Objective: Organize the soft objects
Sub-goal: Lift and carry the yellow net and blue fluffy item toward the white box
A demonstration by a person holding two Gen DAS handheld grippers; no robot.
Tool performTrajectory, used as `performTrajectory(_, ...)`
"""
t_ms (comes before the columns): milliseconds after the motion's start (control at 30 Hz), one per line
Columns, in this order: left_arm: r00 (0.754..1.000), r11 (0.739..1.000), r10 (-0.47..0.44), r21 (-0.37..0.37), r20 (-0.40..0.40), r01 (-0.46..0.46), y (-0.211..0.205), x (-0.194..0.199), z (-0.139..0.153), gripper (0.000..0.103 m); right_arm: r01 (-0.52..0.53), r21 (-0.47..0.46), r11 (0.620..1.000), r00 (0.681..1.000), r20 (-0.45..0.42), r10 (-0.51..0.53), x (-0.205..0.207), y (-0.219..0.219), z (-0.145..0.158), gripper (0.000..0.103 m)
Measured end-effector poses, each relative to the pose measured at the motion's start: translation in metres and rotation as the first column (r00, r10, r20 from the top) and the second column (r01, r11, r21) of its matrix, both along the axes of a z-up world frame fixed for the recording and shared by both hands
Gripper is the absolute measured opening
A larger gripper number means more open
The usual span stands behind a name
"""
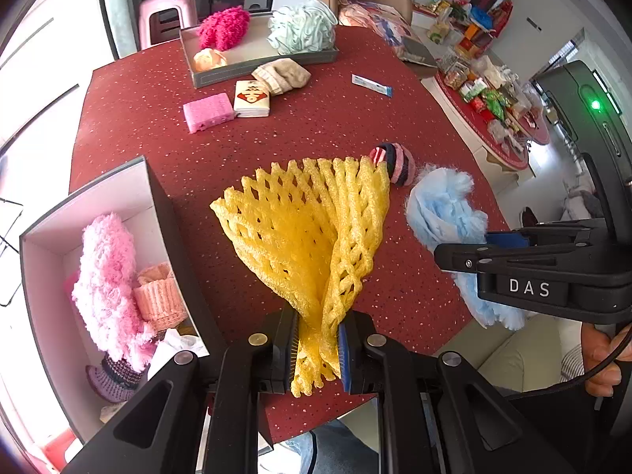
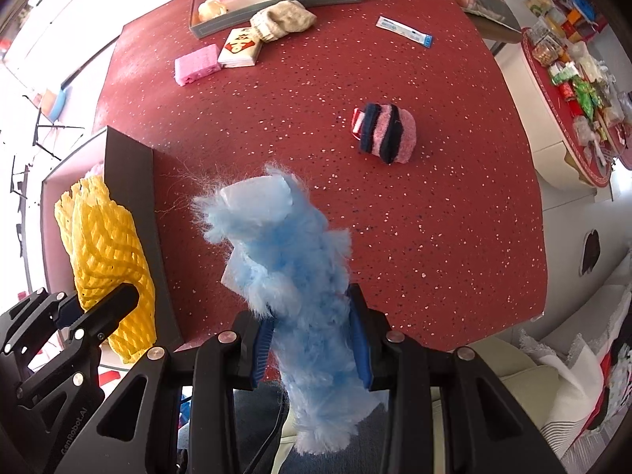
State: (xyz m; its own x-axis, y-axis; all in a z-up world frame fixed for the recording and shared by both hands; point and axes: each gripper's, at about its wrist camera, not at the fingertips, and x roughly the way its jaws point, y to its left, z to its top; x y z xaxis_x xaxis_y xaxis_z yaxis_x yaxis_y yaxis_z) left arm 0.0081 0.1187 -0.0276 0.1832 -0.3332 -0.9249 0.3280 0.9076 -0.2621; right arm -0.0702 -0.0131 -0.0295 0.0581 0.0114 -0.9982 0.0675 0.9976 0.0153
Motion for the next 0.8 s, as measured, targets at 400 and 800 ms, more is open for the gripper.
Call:
performTrajectory(400,0.997,0.997,0.08,-0.023,0.009,-0.08,0.03,-0.006,0.0,0.017,-0.07,-0.027,0.997,0.998,0.004,0.07,0.003,0.03,0.006,0.038)
performTrajectory(800,0.987,0.987,0.16,-0.032,0.017,-0.159,0.061,-0.011,0.0,0.017,-0.178,-0.046,0.983,0.984,0.012,0.179,0.013,0.069,0.011,0.038)
